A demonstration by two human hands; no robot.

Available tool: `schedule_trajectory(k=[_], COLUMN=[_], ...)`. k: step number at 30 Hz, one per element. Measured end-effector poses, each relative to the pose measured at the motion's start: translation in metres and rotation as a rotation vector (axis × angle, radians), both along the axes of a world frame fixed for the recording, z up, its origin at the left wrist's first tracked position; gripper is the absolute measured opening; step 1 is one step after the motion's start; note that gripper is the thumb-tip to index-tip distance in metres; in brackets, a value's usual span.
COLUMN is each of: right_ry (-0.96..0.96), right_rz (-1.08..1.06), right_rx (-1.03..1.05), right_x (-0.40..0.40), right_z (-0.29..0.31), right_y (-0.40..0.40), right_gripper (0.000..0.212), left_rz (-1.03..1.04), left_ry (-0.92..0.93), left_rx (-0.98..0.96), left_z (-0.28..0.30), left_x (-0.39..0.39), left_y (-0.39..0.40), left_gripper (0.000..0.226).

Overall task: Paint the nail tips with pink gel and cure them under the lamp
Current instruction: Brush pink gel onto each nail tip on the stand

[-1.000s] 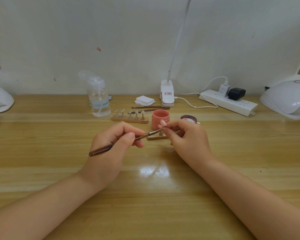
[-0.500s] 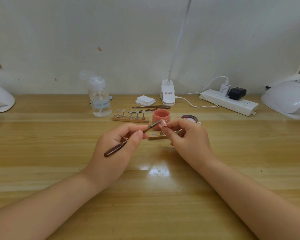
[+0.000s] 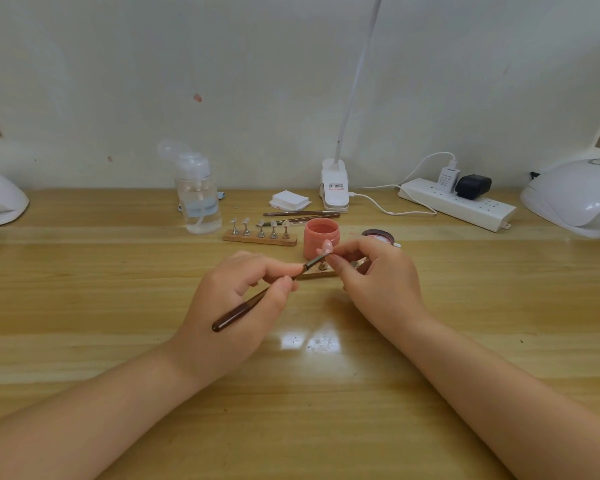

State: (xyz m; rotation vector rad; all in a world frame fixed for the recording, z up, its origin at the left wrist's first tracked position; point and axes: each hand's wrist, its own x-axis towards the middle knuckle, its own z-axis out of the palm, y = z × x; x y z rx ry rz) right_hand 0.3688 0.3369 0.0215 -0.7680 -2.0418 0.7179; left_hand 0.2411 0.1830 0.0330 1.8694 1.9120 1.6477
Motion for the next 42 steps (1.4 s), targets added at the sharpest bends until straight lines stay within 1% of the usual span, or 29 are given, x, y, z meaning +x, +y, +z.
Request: schedule_trajectory(k=[4, 9, 12, 16, 19, 24, 28, 29, 33, 37, 39, 42], right_ry=[0.002, -0.016, -0.021, -0.016, -0.012, 0.025, 0.010, 0.009, -0.002, 0.002, 0.010, 0.010], right_rz=[-0.007, -0.015, -0.020, -0.018, -0.030, -0.017, -0.012, -0.009, 0.000, -0.005, -0.001, 0.007], right_rx=[0.019, 0.045, 0.051, 0.059, 0.063, 0.011, 0.023, 0.027, 0.031, 0.036, 0.042, 0.035], right_x=[-0.0002, 0.0002, 0.0007, 0.0006, -0.0013, -0.0017, -0.0012, -0.0013, -0.0016, -0.0013, -0.0010, -0.0007], right_z=[-0.0005, -0.0003, -0.0003, -0.0016, -0.0031, -0.0034, -0.0040, -0.0038, -0.0029, -0.0030, -0.0027, -0.0027], right_y=[-0.0003, -0.0015, -0.0013, -0.0009, 0.0006, 0.0019, 0.0019, 0.0019, 0.0015, 0.0009, 0.0004, 0.0005], right_gripper=[0.006, 0.004, 0.002, 0.012, 0.003, 0.007, 0.002, 0.002, 0.004, 0.004, 0.005, 0.005], left_rz=[0.017, -0.004, -0.007, 0.003, -0.014, -0.010, -0.058, -0.066, -0.096, -0.072, -0.064, -0.057], left_ry=[0.014, 0.055, 0.011, 0.012, 0.036, -0.054, -0.146, -0.129, 0.062, 0.138, 0.137, 0.070], left_rx=[0.035, -0.004, 0.009, 0.017, -0.006, 0.065, 0.057, 0.051, 0.074, 0.053, 0.047, 0.038], left_z=[-0.0004, -0.0011, -0.0023, 0.0004, 0.0000, 0.0002, -0.0013, -0.0019, -0.0036, -0.0015, 0.0003, 0.0010], left_x=[-0.0003, -0.0013, -0.0018, -0.0001, 0.0004, -0.0007, -0.0004, -0.0010, -0.0040, -0.0037, -0.0010, 0.0019], left_y=[0.0002, 0.0032, -0.0001, 0.0012, 0.0007, -0.0012, 0.0011, 0.0017, 0.0044, 0.0033, 0.0019, 0.0013], left_gripper=[0.023, 0.028, 0.024, 0.026, 0.024, 0.022, 0.024, 0.022, 0.012, 0.022, 0.024, 0.030])
